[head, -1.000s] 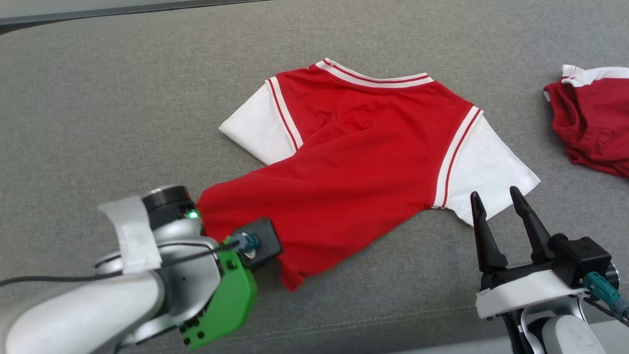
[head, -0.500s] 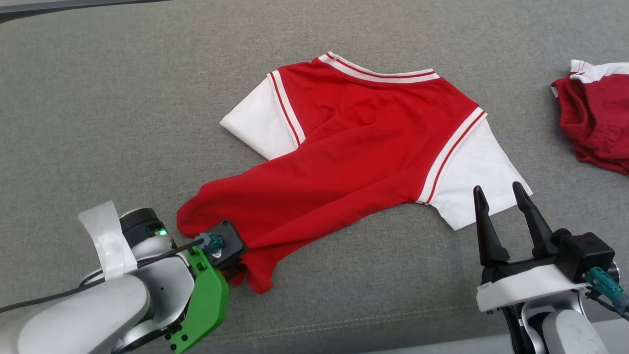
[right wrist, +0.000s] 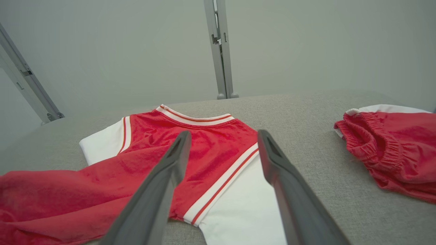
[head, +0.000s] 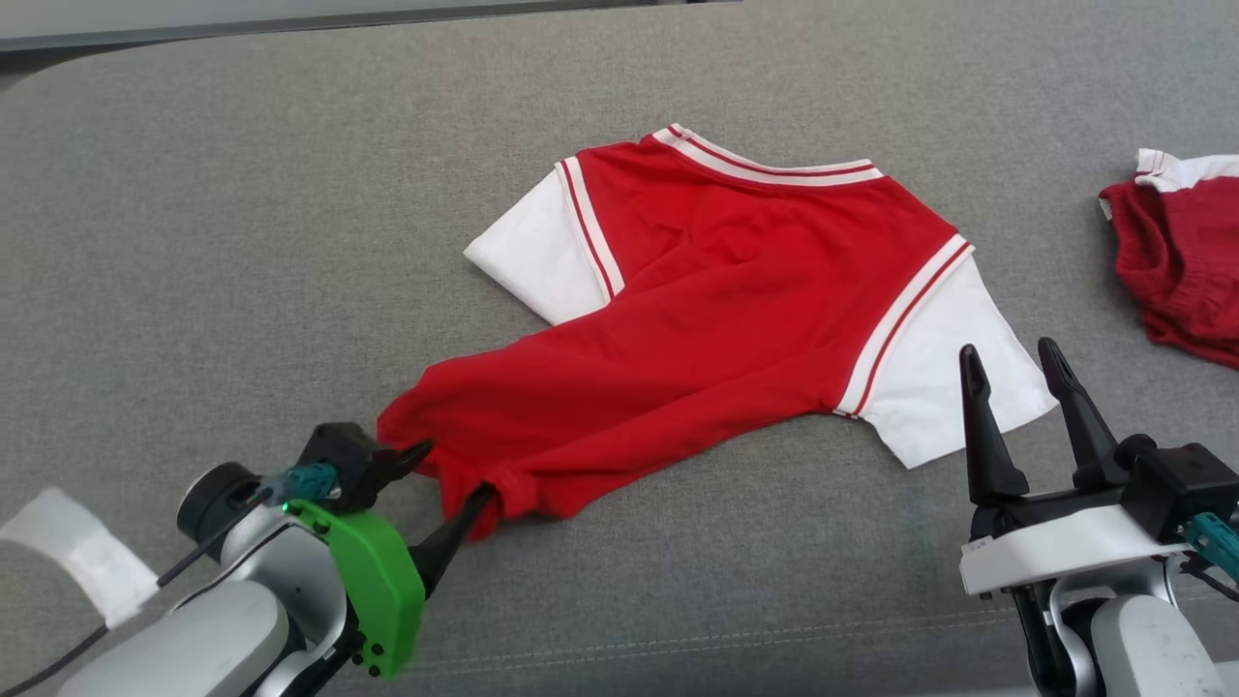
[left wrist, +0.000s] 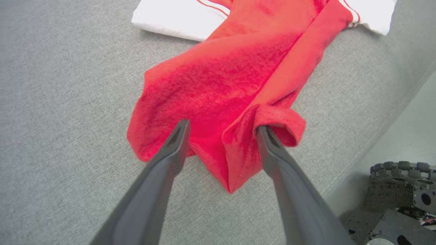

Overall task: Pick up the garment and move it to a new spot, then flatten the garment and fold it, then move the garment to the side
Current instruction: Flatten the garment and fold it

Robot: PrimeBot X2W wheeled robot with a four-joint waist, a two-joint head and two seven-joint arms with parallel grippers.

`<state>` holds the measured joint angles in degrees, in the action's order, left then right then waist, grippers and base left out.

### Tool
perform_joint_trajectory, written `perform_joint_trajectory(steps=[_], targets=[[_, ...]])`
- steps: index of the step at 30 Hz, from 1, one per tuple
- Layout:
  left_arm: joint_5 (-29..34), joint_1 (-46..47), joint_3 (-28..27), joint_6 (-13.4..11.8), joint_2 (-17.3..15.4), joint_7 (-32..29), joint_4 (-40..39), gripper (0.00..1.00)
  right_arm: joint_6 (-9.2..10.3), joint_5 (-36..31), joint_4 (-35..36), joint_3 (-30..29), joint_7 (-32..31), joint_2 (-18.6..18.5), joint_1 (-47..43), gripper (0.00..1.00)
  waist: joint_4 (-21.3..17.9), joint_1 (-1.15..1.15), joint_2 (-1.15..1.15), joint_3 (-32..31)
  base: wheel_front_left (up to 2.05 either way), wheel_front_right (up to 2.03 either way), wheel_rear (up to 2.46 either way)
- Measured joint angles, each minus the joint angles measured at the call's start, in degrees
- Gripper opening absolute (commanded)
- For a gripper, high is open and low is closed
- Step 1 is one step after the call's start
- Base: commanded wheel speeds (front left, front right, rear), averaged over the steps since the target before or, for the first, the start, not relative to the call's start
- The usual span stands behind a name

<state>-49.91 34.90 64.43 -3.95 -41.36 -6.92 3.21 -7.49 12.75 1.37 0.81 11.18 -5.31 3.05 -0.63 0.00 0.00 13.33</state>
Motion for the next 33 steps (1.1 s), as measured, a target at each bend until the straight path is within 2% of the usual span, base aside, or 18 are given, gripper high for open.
perform_joint_trajectory(steps=[4,6,9,10,11,12,16,19,23,26,33], targets=[[-2.9,-4.4,-3.1,-4.1,-0.5,4.8,-1.0,1.0,0.0,0.0,0.5,-0.2,-0.2,-0.1,0.1,1.0,0.7,0.0,0.0,-1.3,0.0,0.0,0.0],[-4.6,-6.6,-5.6,-6.9,-0.5,8.2,-1.0,1.0,0.0,0.0,0.5,-0.3,-0.3,-0.2,0.4,1.0,1.1,0.0,0.0,-2.0,0.0,0.0,0.0],[-7.0,-10.1,-10.2,-12.2,0.1,14.7,-1.3,1.0,0.0,0.1,0.5,-0.8,0.0,-0.2,0.9,1.0,1.5,0.0,0.0,-3.2,0.0,0.0,0.0],[-8.6,-11.2,-11.7,-13.3,0.5,16.0,-1.5,1.0,0.0,0.2,0.3,-1.1,0.0,-0.2,0.9,1.0,1.7,0.0,0.0,-3.5,0.0,0.0,0.0],[-10.1,-13.6,-15.0,-16.2,1.7,19.5,-2.1,1.0,0.0,0.2,0.0,-1.6,0.2,0.0,1.4,1.0,1.9,0.0,0.0,-4.3,0.0,0.0,0.0],[-10.9,-14.4,-16.6,-17.1,2.1,20.2,-2.4,1.0,0.0,0.2,-0.3,-1.8,0.4,0.0,1.8,1.0,2.0,0.0,0.0,-4.6,0.0,0.0,0.0],[-9.7,-17.3,-22.7,-21.1,4.3,21.7,-3.8,1.0,0.0,-0.1,-1.3,-2.7,0.6,0.1,2.3,1.0,2.5,0.0,0.0,-6.1,0.0,0.0,0.0],[-5.1,-19.8,-28.4,-24.0,6.9,21.7,-6.1,1.0,0.0,-0.7,-2.1,-3.7,0.7,-0.1,2.4,1.0,2.7,0.0,0.0,-7.3,0.0,0.0,0.0],[2.6,-24.4,-33.6,-25.3,10.1,21.9,-9.0,1.0,0.0,-1.8,-3.0,-4.0,0.3,-0.5,1.8,1.0,3.0,0.0,0.0,-8.9,0.0,0.0,0.0],[7.4,-28.2,-36.2,-25.2,12.1,21.9,-10.0,1.0,0.0,-2.2,-3.4,-3.9,-0.1,-0.6,0.2,1.0,3.1,0.0,0.0,-9.9,0.0,0.0,0.0],[12.9,-33.9,-37.3,-19.4,14.5,21.9,-8.1,1.0,0.0,-2.4,-4.0,-3.7,-0.8,-0.5,-4.2,1.0,3.2,0.0,0.0,-12.6,0.0,0.0,0.0]])
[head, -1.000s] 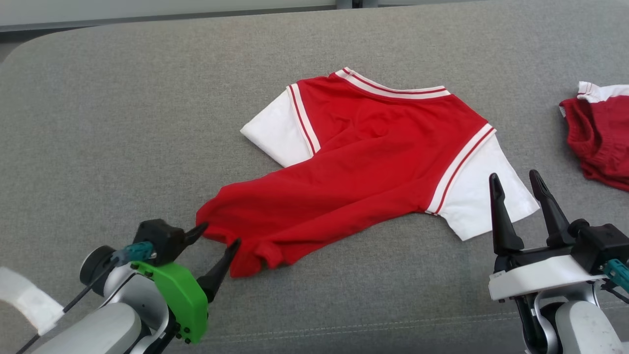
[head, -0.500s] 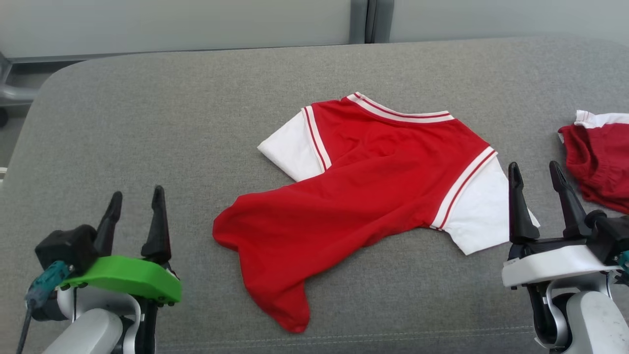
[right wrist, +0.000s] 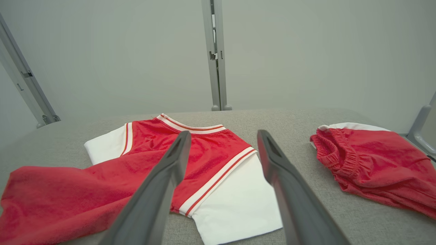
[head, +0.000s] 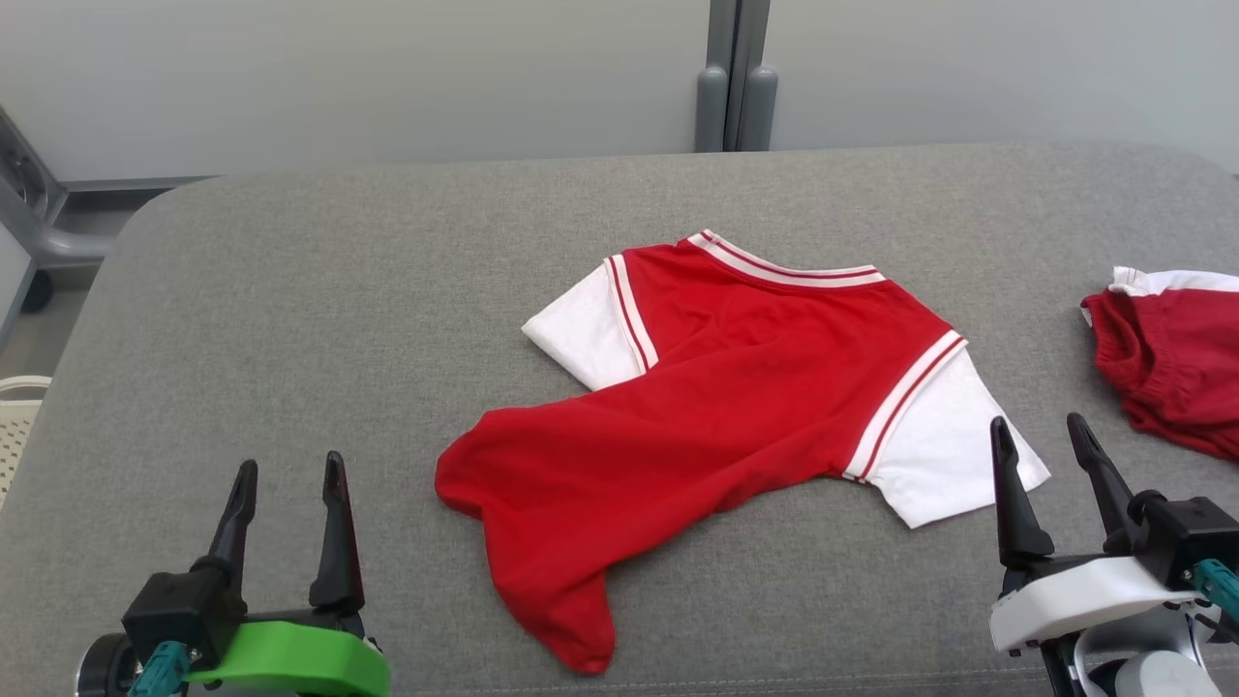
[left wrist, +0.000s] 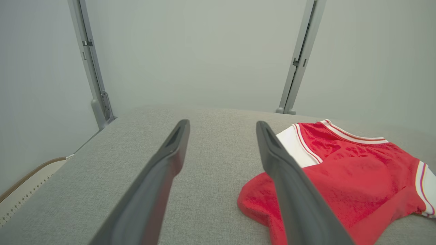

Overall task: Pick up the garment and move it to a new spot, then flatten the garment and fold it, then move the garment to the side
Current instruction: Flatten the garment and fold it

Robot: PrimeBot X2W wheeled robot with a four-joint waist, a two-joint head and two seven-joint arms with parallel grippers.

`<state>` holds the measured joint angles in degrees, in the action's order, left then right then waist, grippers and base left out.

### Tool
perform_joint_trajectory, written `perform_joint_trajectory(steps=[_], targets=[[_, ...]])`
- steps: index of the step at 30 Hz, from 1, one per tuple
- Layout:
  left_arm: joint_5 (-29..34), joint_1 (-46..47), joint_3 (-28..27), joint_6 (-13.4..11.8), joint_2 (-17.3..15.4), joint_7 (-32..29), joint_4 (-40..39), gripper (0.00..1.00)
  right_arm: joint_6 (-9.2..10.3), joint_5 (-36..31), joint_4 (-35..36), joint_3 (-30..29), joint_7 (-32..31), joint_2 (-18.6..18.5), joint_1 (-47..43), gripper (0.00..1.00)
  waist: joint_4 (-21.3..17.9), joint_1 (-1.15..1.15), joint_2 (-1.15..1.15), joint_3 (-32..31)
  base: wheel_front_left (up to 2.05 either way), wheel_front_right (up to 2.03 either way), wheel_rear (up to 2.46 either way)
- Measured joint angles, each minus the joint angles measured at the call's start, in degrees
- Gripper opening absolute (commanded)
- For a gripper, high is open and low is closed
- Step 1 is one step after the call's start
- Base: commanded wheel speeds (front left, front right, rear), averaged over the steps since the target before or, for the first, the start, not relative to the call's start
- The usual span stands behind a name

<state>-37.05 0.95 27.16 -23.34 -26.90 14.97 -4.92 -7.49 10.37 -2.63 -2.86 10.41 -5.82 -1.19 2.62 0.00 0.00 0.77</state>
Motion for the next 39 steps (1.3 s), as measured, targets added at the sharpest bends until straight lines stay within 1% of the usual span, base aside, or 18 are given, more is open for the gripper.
perform_joint_trajectory(steps=[5,9,12,17,27,29,31,33,39], targets=[[2.1,-1.0,-0.8,4.2,0.9,0.0,2.4,1.0,0.0,-0.1,0.5,-0.1,-0.5,0.3,-1.7,1.0,-0.3,0.0,0.0,-1.5,0.0,0.0,0.0],[4.1,-0.8,-1.9,6.8,1.4,0.0,4.1,1.0,0.0,-0.4,0.9,-0.2,-0.7,0.4,-2.2,1.0,-0.7,0.0,0.0,-2.2,0.0,0.0,0.0],[4.4,-0.6,-2.7,8.2,1.9,0.0,5.9,1.0,0.0,-0.4,1.1,-0.1,-1.0,0.5,-2.3,1.0,-0.9,0.0,0.0,-2.6,0.0,0.0,0.0],[4.7,-0.6,-3.3,9.4,2.9,0.0,7.6,1.0,0.0,-0.4,1.1,-0.1,-1.0,0.7,-2.4,1.0,-0.9,0.0,0.0,-2.8,0.0,0.0,0.0],[5.4,-0.6,-3.6,10.2,4.0,-0.1,8.7,1.0,0.0,-0.4,1.0,-0.1,-1.1,0.8,-2.3,1.0,-0.1,0.0,0.0,-2.7,0.0,0.0,0.0],[4.0,-0.6,-2.4,11.1,4.5,-3.2,8.6,1.0,0.0,-0.3,0.9,-0.2,-1.7,0.7,-2.3,1.0,0.2,0.0,0.0,-2.6,0.0,0.0,0.0],[1.2,-0.8,-0.3,12.8,5.3,-8.6,8.5,1.0,0.0,0.0,0.7,-0.2,-3.0,0.1,-2.3,1.0,0.6,0.0,0.0,-2.4,0.0,0.0,0.0],[0.7,-1.2,2.0,14.0,5.4,-12.1,7.6,1.0,0.0,0.3,0.2,-0.5,-4.5,-0.6,-2.6,1.0,1.0,0.0,0.0,-2.2,0.0,0.0,0.0],[-1.1,-1.5,7.1,15.8,5.6,-21.1,4.6,1.0,0.0,1.4,-1.5,-1.5,-10.1,-1.1,-4.8,1.0,1.6,0.0,0.0,-1.2,0.0,0.0,0.0]])
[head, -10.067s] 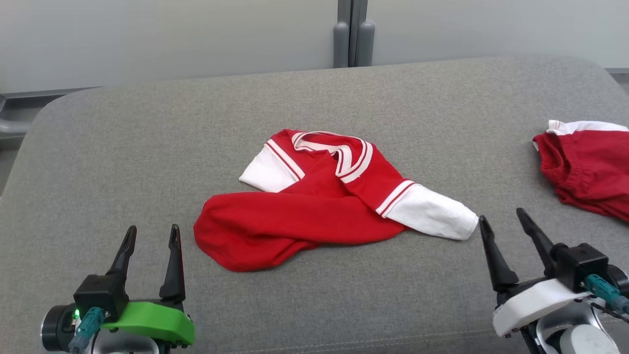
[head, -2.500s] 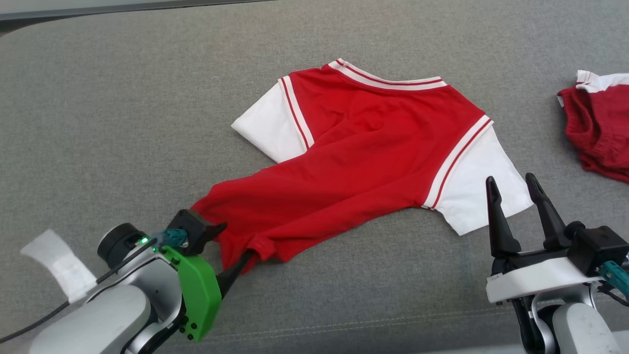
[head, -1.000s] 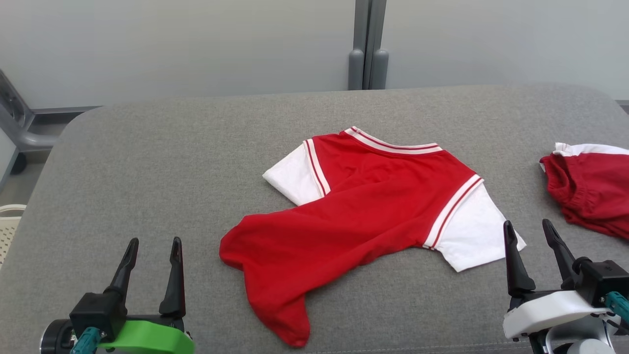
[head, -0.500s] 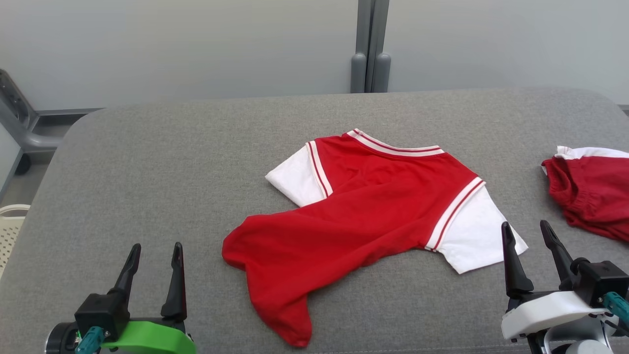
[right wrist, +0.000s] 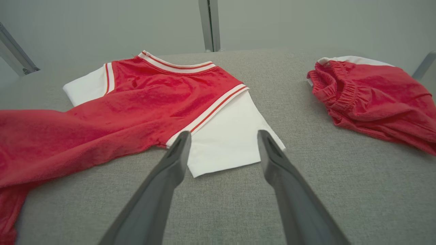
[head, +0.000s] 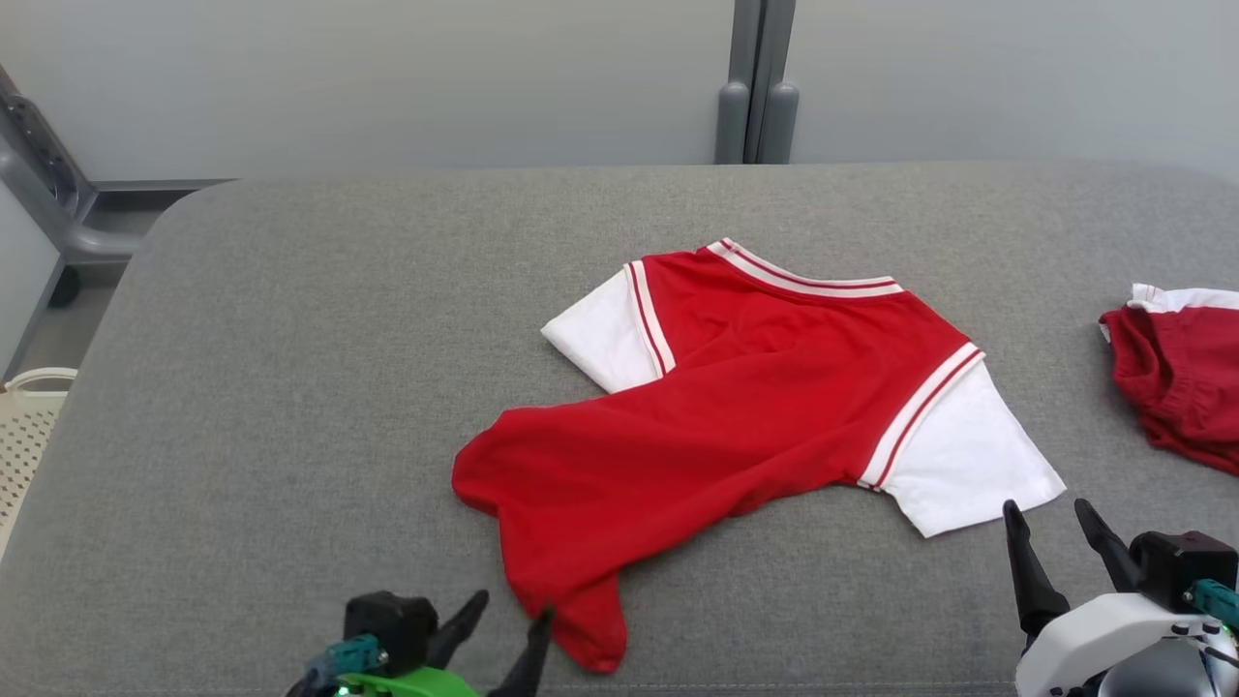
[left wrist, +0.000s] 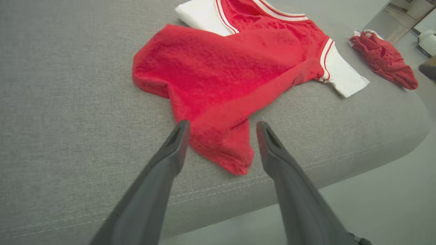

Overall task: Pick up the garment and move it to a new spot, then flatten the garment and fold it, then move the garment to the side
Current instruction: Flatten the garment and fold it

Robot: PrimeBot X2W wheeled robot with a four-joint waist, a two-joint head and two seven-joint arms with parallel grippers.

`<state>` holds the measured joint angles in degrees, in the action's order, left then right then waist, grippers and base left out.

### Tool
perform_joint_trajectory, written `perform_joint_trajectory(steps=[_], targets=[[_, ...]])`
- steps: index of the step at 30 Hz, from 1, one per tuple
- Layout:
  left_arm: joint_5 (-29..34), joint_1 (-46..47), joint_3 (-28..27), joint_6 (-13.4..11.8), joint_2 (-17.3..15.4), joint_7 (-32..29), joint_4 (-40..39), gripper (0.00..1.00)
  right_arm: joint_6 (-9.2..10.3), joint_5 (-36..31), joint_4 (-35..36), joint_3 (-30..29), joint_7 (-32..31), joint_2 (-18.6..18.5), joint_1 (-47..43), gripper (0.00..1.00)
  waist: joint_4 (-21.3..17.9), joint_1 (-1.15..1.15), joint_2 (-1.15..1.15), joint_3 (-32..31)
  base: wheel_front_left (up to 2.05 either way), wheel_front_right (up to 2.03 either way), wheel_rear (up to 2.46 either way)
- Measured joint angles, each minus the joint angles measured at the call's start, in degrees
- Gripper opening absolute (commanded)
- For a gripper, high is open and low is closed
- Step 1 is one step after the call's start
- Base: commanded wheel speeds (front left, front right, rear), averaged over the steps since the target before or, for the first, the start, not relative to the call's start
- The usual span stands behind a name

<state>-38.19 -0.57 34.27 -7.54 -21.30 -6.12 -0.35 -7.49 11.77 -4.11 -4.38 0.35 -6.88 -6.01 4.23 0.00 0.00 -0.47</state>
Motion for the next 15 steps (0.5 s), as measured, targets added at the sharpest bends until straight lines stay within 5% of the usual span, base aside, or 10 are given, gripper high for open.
perform_joint_trajectory(steps=[8,15], targets=[[-2.3,-0.6,5.1,1.1,1.3,-8.7,-1.1,1.0,-0.01,2.1,-2.7,-1.7,-3.6,-2.7,2.1,1.0,-0.4,0.0,0.0,3.1,0.0,0.0,0.0],[-4.2,0.5,5.4,1.0,3.4,-10.5,1.4,1.0,-0.02,4.8,-7.0,-2.3,-4.2,-7.0,8.3,1.0,-1.0,0.0,0.0,7.9,0.0,0.0,0.0]])
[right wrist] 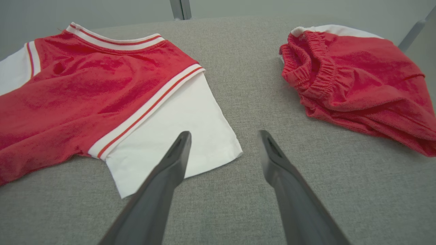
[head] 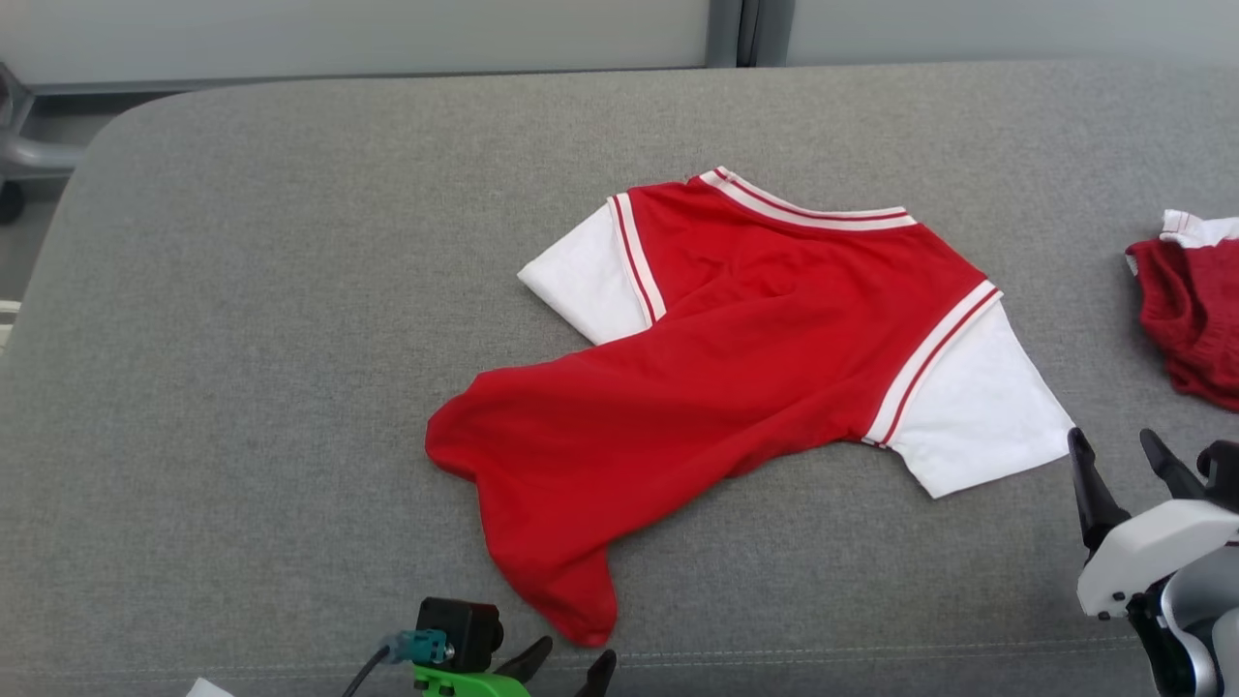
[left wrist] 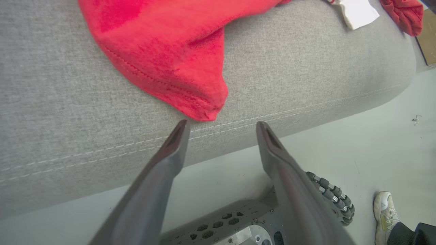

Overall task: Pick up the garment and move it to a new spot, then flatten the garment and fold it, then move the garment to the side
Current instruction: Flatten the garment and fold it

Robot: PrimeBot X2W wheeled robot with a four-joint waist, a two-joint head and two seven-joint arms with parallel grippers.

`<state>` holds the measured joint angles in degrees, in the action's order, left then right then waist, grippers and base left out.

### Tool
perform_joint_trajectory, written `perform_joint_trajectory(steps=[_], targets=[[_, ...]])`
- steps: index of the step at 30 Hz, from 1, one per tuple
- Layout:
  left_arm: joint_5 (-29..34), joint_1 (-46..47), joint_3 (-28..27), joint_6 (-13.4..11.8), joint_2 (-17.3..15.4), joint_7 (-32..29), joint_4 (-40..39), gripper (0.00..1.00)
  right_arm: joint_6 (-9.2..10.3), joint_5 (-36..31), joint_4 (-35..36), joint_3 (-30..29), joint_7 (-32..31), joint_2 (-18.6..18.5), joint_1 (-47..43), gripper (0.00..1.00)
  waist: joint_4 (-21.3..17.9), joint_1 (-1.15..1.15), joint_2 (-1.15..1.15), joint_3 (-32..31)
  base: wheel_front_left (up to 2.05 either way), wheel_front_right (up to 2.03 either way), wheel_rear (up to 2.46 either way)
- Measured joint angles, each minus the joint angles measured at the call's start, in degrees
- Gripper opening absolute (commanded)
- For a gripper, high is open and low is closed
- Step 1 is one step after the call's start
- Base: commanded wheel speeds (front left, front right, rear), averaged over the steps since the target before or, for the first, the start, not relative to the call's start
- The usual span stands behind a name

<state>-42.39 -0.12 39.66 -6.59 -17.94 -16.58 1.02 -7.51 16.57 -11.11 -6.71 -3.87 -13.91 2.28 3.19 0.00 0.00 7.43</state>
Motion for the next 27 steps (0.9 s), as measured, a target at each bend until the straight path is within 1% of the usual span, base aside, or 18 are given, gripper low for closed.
perform_joint_trajectory(steps=[7,12,16,17,18,19,20,21,22,27], targets=[[-0.5,3.0,-0.4,1.0,1.5,0.6,3.3,1.0,0.0,2.2,-3.9,1.1,-0.6,-2.5,4.9,1.0,-0.1,0.0,0.0,4.6,0.0,0.0,0.0],[-1.0,4.4,-0.7,1.8,3.1,2.1,6.0,1.0,0.0,3.3,-6.3,0.8,-0.6,-3.3,7.3,1.0,0.0,0.0,0.0,7.4,0.0,0.0,0.0],[-1.0,6.4,-0.8,2.7,4.7,3.5,8.2,1.0,0.0,4.4,-9.3,1.9,-2.0,-3.7,10.0,1.0,0.2,0.0,0.0,9.8,0.0,0.0,0.0],[-1.1,6.7,-0.9,2.8,4.9,3.9,8.7,1.0,0.0,4.5,-9.9,2.2,-2.2,-3.8,10.3,0.85,0.3,0.0,0.0,10.2,0.0,0.0,0.0],[-1.1,6.9,-1.1,2.8,5.3,4.3,9.2,0.85,0.0,4.5,-10.3,2.4,-2.2,-3.9,10.7,0.59,0.4,0.0,0.0,10.6,0.0,0.0,0.0],[-1.6,7.1,-1.3,3.1,5.6,4.5,9.7,0.56,0.0,4.8,-10.6,2.6,-2.2,-4.0,10.9,0.44,0.4,0.0,0.0,11.0,0.0,0.0,0.0],[-1.5,7.4,-1.5,3.1,5.8,5.2,10.3,0.38,0.0,5.1,-10.7,2.7,-2.1,-4.0,11.1,0.0,0.5,0.0,0.0,11.3,0.0,0.0,0.0],[-1.6,7.7,-1.8,3.2,6.1,5.7,10.8,0.03,0.0,5.1,-10.8,2.8,-1.8,-4.1,11.3,0.0,0.6,0.0,0.0,11.6,0.0,0.0,0.0],[-1.9,7.9,-2.1,3.3,6.2,6.1,11.4,0.0,0.0,5.6,-10.8,2.7,-1.7,-4.1,11.3,0.0,0.7,0.0,0.0,11.8,0.0,0.0,0.0],[-1.3,8.6,-2.0,3.4,6.7,7.6,13.3,0.0,-0.02,7.4,-9.6,2.0,0.8,-3.4,10.6,0.0,0.5,0.0,0.0,11.7,0.0,0.0,0.0]])
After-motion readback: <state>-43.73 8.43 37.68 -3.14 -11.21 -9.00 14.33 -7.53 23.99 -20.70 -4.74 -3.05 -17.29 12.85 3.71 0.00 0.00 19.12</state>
